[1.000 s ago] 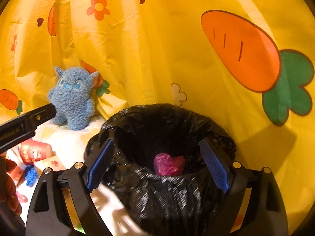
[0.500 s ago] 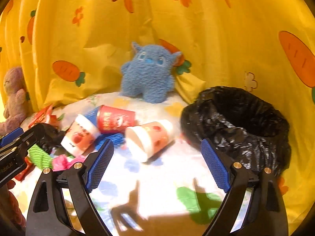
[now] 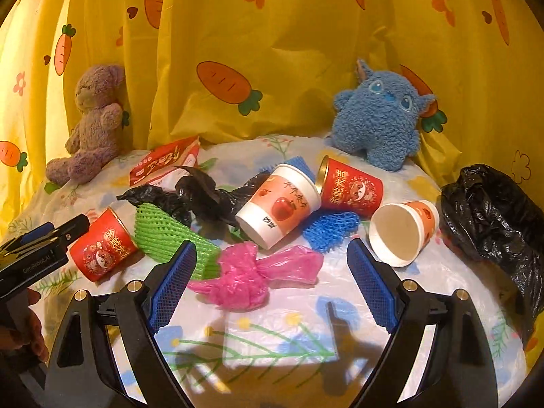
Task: Collect trash
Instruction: 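Move both open tools back over the trash on the table, then grasp the red paper cup with the left tool while the right tool grasps a pink bag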
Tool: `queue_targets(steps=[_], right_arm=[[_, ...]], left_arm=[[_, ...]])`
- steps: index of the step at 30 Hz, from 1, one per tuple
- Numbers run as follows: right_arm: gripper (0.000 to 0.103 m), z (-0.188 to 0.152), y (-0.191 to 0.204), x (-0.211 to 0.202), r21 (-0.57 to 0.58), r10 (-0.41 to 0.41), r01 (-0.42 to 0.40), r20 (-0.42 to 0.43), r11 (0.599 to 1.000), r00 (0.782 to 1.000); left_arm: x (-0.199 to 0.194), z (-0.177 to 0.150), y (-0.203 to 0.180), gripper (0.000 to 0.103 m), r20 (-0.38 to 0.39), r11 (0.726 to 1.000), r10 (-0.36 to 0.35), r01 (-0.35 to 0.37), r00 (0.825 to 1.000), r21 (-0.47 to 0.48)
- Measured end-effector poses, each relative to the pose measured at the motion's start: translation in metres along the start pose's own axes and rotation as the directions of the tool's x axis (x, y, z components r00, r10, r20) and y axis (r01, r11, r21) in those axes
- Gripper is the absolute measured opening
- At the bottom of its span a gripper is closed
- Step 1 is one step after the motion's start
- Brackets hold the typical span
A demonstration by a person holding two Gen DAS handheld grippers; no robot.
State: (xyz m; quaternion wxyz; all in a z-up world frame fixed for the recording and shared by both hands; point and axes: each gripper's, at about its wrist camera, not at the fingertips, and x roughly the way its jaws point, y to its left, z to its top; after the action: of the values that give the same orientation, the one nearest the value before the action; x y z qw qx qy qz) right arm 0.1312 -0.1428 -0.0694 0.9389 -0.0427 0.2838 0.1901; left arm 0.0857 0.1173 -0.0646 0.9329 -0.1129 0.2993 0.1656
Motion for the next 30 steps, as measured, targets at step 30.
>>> queue_targets(steps=[30], right_arm=[[0.087,-0.013,0.004,0.024,0.014,-0.027,0.028,-0.094,1.0,0.995]], left_arm=[[0.051,-0.003,-0.003,0.057,-0.133,0.985,-0.135,0.147,0.982,0.091]])
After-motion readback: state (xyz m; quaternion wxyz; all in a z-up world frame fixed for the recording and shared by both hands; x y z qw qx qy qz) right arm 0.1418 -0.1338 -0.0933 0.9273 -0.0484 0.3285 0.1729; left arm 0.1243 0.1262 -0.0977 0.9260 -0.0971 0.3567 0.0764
